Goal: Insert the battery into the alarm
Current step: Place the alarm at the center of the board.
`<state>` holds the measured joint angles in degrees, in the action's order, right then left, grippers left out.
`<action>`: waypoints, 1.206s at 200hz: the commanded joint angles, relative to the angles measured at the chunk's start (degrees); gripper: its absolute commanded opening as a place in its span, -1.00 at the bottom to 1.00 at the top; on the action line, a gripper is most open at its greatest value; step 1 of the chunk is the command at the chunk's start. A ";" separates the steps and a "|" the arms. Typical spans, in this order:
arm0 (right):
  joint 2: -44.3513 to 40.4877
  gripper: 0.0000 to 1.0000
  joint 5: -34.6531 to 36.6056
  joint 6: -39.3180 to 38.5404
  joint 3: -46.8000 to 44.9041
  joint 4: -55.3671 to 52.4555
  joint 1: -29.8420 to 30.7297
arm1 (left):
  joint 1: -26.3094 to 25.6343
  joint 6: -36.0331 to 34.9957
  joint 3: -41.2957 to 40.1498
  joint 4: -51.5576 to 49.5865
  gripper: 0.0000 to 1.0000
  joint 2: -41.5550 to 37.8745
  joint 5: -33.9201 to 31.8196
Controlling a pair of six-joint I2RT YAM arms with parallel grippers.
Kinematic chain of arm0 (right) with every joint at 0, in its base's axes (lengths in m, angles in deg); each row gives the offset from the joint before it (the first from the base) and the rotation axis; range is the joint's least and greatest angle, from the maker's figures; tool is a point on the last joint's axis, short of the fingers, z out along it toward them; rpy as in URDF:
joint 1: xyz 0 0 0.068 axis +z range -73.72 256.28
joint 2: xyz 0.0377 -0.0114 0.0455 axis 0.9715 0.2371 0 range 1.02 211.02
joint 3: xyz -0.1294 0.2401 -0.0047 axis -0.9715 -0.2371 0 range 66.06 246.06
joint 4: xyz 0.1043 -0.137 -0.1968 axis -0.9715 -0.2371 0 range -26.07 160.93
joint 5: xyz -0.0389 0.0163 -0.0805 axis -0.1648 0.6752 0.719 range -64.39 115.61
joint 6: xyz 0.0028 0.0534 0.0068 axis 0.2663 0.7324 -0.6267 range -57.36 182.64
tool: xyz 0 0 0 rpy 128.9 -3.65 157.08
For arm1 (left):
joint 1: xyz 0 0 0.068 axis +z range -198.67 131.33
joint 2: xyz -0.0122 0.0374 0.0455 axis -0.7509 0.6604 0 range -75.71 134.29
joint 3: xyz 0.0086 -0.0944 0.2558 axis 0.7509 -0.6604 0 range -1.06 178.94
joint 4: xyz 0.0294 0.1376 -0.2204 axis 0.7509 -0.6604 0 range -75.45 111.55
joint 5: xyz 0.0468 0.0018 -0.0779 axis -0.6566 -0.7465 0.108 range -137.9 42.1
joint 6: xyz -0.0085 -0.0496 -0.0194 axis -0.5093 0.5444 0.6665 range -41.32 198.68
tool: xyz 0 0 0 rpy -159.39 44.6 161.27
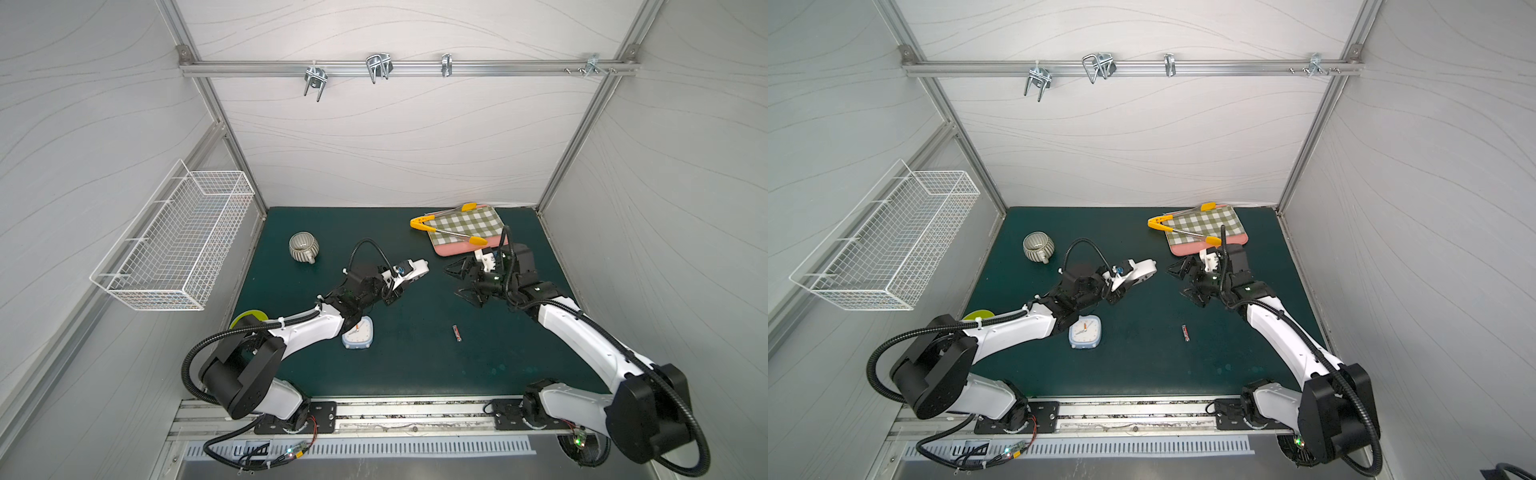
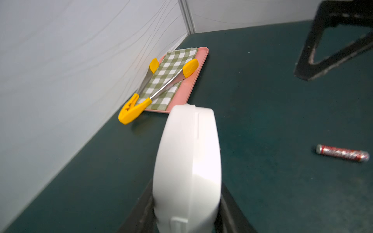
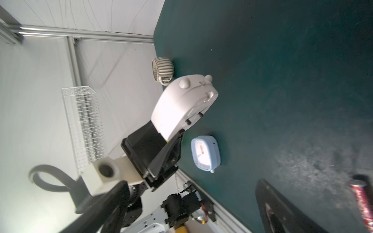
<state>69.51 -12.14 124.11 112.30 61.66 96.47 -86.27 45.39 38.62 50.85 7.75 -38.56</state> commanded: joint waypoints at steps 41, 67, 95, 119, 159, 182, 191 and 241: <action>4.82 0.82 -11.46 10.49 3.06 5.12 -1.19 | -8.69 -33.14 -3.59 18.25 -0.45 -1.28 -12.82; 5.36 0.74 -11.71 10.74 3.29 4.97 -1.90 | -10.30 -34.09 -3.91 19.12 -0.44 -1.90 -13.98; 7.15 0.73 -13.17 12.71 2.32 6.44 -2.33 | -11.18 -34.34 -4.34 21.41 -0.46 -2.32 -14.78; 8.55 0.79 -13.72 13.90 1.97 7.97 -2.31 | -11.26 -34.77 -4.28 21.62 -0.47 -2.08 -15.31; 11.37 0.72 -16.26 18.52 1.63 14.87 -2.33 | -11.52 -37.16 -5.45 25.48 -0.47 -1.44 -14.95; 13.01 0.65 -17.62 20.69 1.23 17.85 -2.34 | -12.07 -37.64 -5.41 26.34 -0.46 -0.78 -14.74; 13.67 0.63 -17.91 21.24 1.15 18.94 -2.30 | -12.34 -37.90 -5.32 26.62 -0.46 -0.50 -14.74; 14.01 -0.03 -18.28 22.45 0.71 20.91 -2.34 | -12.84 -39.02 -4.85 26.65 -0.46 1.19 -15.72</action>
<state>83.54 -29.24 144.39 113.68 79.88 94.52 -98.73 8.45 32.61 71.64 8.18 -53.51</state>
